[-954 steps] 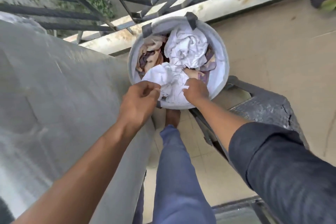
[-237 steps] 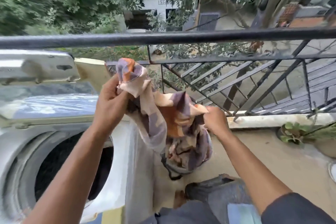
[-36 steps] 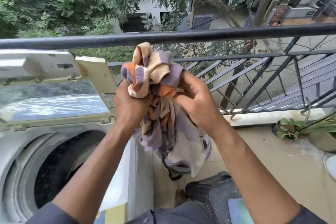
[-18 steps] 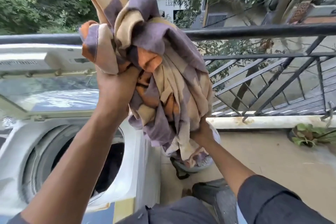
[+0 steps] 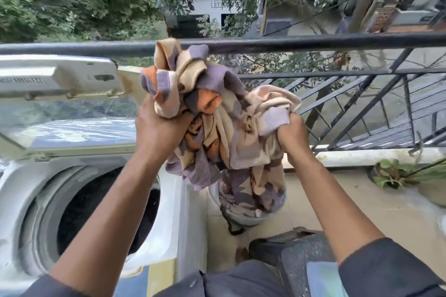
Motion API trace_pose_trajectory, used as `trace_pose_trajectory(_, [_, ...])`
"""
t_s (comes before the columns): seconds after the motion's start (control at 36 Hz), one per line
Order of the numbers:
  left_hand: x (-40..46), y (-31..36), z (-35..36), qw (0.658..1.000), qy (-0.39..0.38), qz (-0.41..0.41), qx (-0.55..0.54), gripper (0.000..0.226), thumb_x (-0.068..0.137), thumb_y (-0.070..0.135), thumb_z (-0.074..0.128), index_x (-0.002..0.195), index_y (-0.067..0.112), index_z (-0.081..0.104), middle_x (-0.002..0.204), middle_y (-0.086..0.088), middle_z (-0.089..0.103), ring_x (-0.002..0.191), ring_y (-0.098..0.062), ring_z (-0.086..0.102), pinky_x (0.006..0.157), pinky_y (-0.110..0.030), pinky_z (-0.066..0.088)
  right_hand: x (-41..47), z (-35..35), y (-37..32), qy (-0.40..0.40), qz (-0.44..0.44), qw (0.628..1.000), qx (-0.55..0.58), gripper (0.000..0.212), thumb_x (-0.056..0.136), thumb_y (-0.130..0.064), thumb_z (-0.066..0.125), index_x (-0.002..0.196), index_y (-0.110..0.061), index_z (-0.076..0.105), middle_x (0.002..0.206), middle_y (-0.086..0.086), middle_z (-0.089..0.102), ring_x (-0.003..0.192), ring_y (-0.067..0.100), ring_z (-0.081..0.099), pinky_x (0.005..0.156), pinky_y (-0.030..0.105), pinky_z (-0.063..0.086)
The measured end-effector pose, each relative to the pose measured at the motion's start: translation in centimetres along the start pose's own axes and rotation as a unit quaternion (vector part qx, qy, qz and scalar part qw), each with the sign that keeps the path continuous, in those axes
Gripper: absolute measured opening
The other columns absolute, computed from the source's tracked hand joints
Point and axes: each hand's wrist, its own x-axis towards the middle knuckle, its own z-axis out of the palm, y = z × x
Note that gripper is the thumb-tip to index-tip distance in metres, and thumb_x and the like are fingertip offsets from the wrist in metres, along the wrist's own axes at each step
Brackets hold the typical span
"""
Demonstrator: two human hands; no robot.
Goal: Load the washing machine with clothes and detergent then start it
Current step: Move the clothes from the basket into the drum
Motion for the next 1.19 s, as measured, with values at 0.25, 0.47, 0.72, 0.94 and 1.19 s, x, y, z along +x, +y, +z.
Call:
trace_pose_trajectory(0.25, [-0.9,-0.9,2.7,0.984,-0.172,0.018,-0.038,0.076,0.062,0.059,0.096,0.125,0.038,0.06,0.12,0.013,0.072,0.111,0.0,0.068,0.094,-0.027,0.058,-5.0,-3.8,-9.0,-0.062,-0.149,0.961,0.222,0.019,0.101,-0.016,0.054,0.096,-0.014,0.072,0.084,0.004,0.073,0.075,0.012,0.067,0.066,0.034,0.054])
trace_pose_trajectory(0.47, [-2.5,-1.2,6.5,0.991,-0.089,-0.06,-0.077,0.078,0.044,0.062,0.091,0.108,0.022,0.074,0.094,0.006,0.08,0.093,-0.012,0.078,0.069,-0.025,0.059,-8.5,-2.0,-11.2,-0.212,-0.213,0.929,0.215,0.028,0.092,-0.024,0.061,0.118,-0.024,0.071,0.113,0.002,0.077,0.113,0.027,0.071,0.102,0.057,0.054])
trace_pose_trajectory(0.72, [-1.7,-0.7,6.5,0.996,0.039,-0.063,-0.051,0.047,0.065,0.052,0.093,0.103,0.045,0.067,0.09,0.016,0.072,0.089,-0.013,0.072,0.082,-0.042,0.061,-7.1,-3.2,-7.4,-0.162,-0.236,0.934,0.212,0.037,0.093,-0.008,0.071,0.128,-0.016,0.063,0.118,-0.004,0.073,0.11,0.013,0.07,0.095,0.036,0.058])
trace_pose_trajectory(0.94, [-1.2,0.9,5.6,0.993,0.075,-0.056,-0.078,0.074,0.058,0.05,0.097,0.123,0.042,0.062,0.099,0.024,0.071,0.099,-0.01,0.07,0.09,-0.036,0.058,-7.0,2.5,8.2,-0.039,-0.099,0.985,-0.139,0.096,0.068,-0.039,0.076,0.151,-0.02,0.031,0.142,0.007,0.049,0.133,0.03,0.047,0.105,0.048,0.048])
trace_pose_trajectory(1.19, [-0.1,3.1,3.9,0.985,0.067,-0.02,-0.156,0.082,0.051,0.048,0.101,0.124,0.028,0.069,0.112,0.012,0.078,0.107,-0.012,0.075,0.094,-0.047,0.061,-3.2,9.5,14.9,-0.17,0.052,0.982,-0.059,0.128,0.045,-0.062,0.097,0.15,-0.017,0.04,0.142,0.004,0.058,0.13,0.024,0.057,0.107,0.044,0.049])
